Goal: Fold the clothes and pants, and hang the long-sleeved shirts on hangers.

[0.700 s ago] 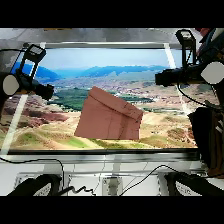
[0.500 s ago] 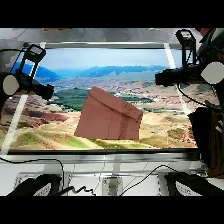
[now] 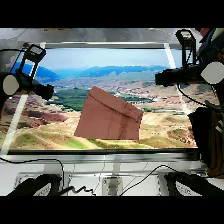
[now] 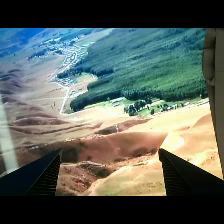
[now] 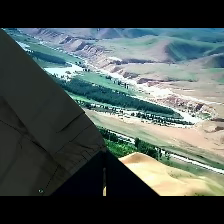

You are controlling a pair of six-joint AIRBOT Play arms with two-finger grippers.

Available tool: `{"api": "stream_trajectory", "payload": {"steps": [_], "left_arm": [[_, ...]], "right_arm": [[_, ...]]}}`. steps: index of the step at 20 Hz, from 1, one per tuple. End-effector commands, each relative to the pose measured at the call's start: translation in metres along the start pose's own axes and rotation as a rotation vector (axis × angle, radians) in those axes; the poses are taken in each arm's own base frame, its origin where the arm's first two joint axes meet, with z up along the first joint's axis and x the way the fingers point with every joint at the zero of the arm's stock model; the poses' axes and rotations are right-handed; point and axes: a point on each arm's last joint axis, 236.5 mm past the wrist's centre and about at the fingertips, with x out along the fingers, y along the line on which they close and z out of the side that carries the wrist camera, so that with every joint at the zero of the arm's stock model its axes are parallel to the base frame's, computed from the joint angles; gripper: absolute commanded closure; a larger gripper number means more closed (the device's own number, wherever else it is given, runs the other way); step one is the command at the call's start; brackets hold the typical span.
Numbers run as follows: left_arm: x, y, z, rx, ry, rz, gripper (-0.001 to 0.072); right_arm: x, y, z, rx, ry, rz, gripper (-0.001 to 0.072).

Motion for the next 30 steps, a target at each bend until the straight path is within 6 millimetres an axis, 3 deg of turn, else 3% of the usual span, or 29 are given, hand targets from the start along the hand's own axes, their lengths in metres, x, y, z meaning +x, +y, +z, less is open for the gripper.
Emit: {"api": "stream_trajectory", "payload": {"steps": [1,4,6,8,10,12,15,18,19,21,22,25,27,28,29,30], "left_arm": [[0.000,0.001,0.000,-0.001,-0.001,0.001,0.0022],[0.000,0.001,0.000,-0.002,-0.001,0.001,0.0022],[0.000,0.001,0.000,-0.001,-0.002,0.001,0.0022],[0.000,0.001,0.001,-0.001,-0.003,0.001,0.0022],[0.000,0.001,0.001,-0.001,-0.003,0.002,0.0022],[0.000,0.001,0.000,-0.001,-0.002,0.002,0.0022],[0.000,0.000,0.000,-0.002,-0.001,0.001,0.0022],[0.000,0.000,0.000,-0.002,-0.002,0.000,0.0022],[0.000,0.000,0.000,-0.003,0.000,-0.003,0.0021],[0.002,-0.006,0.000,-0.011,0.002,-0.024,0.0021],[0.002,-0.015,0.001,-0.034,0.003,-0.061,0.0021],[-0.002,-0.045,0.005,-0.081,-0.010,-0.189,0.0022],[-0.003,-0.050,0.007,-0.088,-0.017,-0.211,0.0022],[-0.001,-0.046,0.013,-0.089,-0.041,-0.195,0.0075],[0.004,-0.042,0.018,-0.092,-0.060,-0.180,0.0303],[0.012,-0.040,0.015,-0.080,-0.041,-0.163,0.0441]], "right_arm": [[0.000,0.000,0.000,0.000,0.000,0.001,0.0693],[0.000,-0.007,0.006,-0.014,-0.025,-0.029,0.0693],[-0.001,-0.033,-0.005,-0.115,0.027,-0.118,0.0694],[-0.003,-0.074,-0.042,-0.134,0.180,-0.197,0.0695],[0.001,-0.099,-0.099,-0.076,0.370,-0.160,0.0695],[0.018,-0.086,-0.147,0.010,0.467,0.017,0.0695],[0.042,-0.023,-0.211,0.152,0.557,0.375,0.0695],[0.066,0.013,-0.274,0.327,0.635,0.486,0.0693],[0.078,0.019,-0.290,0.401,0.627,0.487,0.0651],[0.098,0.030,-0.309,0.554,0.582,0.481,0.0340],[0.107,0.033,-0.311,0.627,0.548,0.474,0.0261],[0.120,0.037,-0.310,0.766,0.507,0.479,0.0261],[0.126,0.040,-0.313,0.815,0.528,0.491,0.0262],[0.131,0.039,-0.317,0.834,0.546,0.486,0.0269],[0.135,0.038,-0.322,0.849,0.564,0.479,0.0269],[0.138,0.040,-0.329,0.869,0.592,0.479,0.0269]]}}
